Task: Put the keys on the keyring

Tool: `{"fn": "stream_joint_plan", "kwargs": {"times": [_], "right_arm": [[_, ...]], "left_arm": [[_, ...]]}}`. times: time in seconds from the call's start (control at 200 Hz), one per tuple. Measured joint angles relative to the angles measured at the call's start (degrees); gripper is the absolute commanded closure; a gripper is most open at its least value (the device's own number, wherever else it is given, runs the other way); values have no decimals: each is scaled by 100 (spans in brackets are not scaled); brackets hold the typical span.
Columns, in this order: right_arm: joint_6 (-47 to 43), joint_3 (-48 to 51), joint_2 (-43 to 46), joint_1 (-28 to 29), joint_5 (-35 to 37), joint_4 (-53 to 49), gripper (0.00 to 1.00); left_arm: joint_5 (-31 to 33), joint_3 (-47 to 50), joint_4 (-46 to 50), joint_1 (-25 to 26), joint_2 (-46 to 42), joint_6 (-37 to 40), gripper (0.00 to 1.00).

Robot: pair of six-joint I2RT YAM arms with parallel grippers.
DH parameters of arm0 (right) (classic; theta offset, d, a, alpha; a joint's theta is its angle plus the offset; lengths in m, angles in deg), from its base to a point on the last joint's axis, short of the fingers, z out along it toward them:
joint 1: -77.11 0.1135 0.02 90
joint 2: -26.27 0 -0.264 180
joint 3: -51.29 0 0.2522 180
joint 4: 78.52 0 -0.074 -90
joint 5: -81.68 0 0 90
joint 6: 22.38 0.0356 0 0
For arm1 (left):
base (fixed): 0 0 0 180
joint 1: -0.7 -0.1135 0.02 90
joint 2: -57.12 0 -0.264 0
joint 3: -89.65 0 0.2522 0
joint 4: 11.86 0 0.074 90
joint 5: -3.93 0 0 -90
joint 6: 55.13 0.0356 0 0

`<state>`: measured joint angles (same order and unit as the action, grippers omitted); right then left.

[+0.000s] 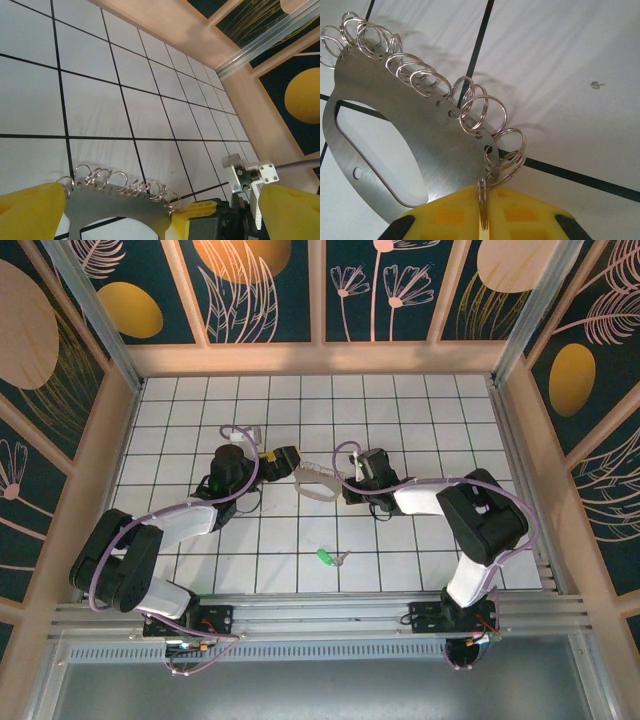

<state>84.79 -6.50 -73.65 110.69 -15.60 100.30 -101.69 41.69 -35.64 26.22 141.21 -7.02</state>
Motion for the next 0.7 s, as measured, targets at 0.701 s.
{"fn": "stream_joint_plan", "kwargs": {"times": [0.701], "right_arm": [[-46,-42,0,0,37,-63,92]], "left_arm": [[-92,-37,-116,0,118,-2,1]]}}
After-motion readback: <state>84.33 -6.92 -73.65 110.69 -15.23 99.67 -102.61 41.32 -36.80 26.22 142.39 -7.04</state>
